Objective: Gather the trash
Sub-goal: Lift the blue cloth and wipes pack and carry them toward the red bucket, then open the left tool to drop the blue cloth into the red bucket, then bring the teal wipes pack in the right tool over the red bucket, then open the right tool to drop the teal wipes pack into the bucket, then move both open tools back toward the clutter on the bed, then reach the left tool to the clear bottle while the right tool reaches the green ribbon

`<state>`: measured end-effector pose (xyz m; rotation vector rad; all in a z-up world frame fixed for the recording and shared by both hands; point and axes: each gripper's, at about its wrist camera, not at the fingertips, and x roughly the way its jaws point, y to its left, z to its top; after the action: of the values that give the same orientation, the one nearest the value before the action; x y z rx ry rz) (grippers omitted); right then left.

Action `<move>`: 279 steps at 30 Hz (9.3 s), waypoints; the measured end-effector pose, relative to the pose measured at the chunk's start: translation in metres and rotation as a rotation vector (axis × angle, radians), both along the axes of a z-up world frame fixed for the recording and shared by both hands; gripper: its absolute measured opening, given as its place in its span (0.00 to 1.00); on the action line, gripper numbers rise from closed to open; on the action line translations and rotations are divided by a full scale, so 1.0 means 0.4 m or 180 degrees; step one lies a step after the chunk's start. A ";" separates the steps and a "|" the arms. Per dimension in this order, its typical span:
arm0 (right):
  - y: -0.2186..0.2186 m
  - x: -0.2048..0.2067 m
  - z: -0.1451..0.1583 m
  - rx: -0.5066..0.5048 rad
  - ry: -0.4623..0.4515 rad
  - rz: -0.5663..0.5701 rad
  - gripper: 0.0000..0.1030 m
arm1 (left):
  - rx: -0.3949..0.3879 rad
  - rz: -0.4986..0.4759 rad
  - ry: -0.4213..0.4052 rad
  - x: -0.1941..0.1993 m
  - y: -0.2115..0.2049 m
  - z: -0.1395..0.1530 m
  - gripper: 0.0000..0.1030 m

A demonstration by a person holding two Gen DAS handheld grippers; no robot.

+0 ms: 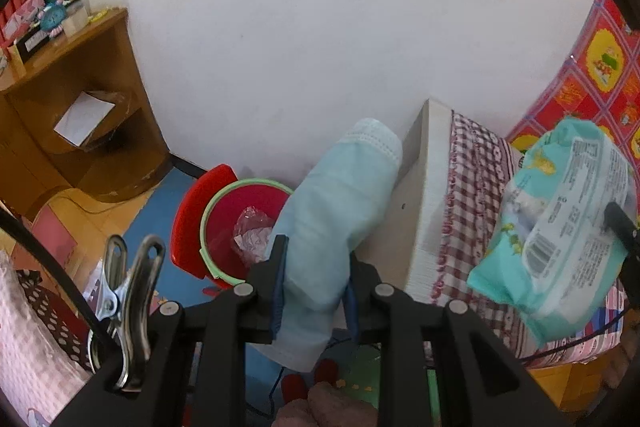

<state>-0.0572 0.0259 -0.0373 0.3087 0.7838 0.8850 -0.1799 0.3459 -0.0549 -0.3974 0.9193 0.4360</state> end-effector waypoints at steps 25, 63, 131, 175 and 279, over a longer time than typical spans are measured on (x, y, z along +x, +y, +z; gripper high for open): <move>0.264 0.065 -0.082 -0.0350 0.0052 0.0292 0.20 | -0.0402 -0.0016 0.0587 0.207 0.228 -0.508 0.24; 0.751 0.020 -0.304 -0.1167 0.0309 0.0423 0.20 | -0.0562 0.0118 0.0743 0.124 0.410 -0.572 0.46; 0.659 -0.031 -0.287 -0.1378 0.0045 -0.0064 0.47 | -0.0424 -0.0483 0.0739 0.255 0.368 -0.560 0.46; 0.336 0.072 -0.220 -0.1286 -0.0102 -0.1070 0.47 | -0.0385 -0.0466 0.1955 0.526 0.215 -1.078 0.46; -0.960 -0.012 0.062 -0.0768 -0.0467 -0.1778 0.47 | 0.0129 -0.2620 0.0627 0.627 -1.553 -0.167 0.46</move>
<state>-0.0619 -0.3582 -0.0127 0.2284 0.6138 0.2800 0.0709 -0.2752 -0.1217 0.0830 1.1727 -0.2672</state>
